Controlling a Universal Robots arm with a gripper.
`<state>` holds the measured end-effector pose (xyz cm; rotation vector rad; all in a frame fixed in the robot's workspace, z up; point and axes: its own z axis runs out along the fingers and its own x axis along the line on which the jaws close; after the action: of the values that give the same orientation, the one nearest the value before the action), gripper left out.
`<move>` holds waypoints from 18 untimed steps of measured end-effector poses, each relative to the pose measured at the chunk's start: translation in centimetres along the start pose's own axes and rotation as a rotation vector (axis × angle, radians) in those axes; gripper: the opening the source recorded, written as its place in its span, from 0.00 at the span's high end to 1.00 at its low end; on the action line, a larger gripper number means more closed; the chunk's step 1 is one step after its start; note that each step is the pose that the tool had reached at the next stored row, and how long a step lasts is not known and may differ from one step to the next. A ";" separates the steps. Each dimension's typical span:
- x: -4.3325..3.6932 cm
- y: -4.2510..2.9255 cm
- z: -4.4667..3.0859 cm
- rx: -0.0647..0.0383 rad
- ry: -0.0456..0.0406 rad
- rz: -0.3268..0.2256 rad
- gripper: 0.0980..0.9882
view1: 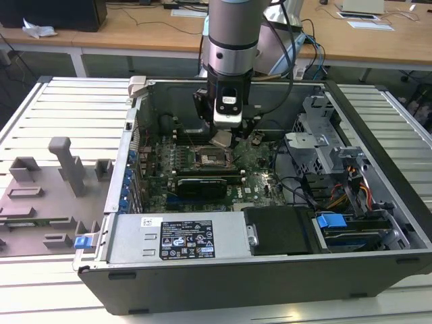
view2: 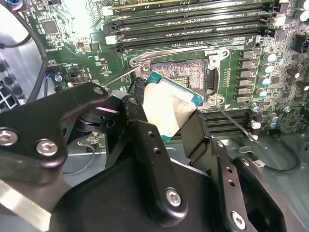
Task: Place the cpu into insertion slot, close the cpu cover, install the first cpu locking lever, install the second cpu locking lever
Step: 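Place the cpu into insertion slot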
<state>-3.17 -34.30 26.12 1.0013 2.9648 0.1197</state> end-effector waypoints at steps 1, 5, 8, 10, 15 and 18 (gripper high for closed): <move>0.00 0.00 0.00 0.000 -0.0007 0.008 0.50; 0.00 0.00 0.02 0.000 -0.0048 0.054 0.50; 0.00 0.00 0.03 0.000 -0.0085 0.094 0.50; 0.00 0.00 0.04 0.001 -0.0112 0.122 0.50; 0.00 -0.01 0.06 0.002 -0.0197 0.205 0.50; 0.00 -0.01 0.08 0.003 -0.0230 0.241 0.50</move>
<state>-3.17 -34.30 26.05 1.3462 2.8126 0.1050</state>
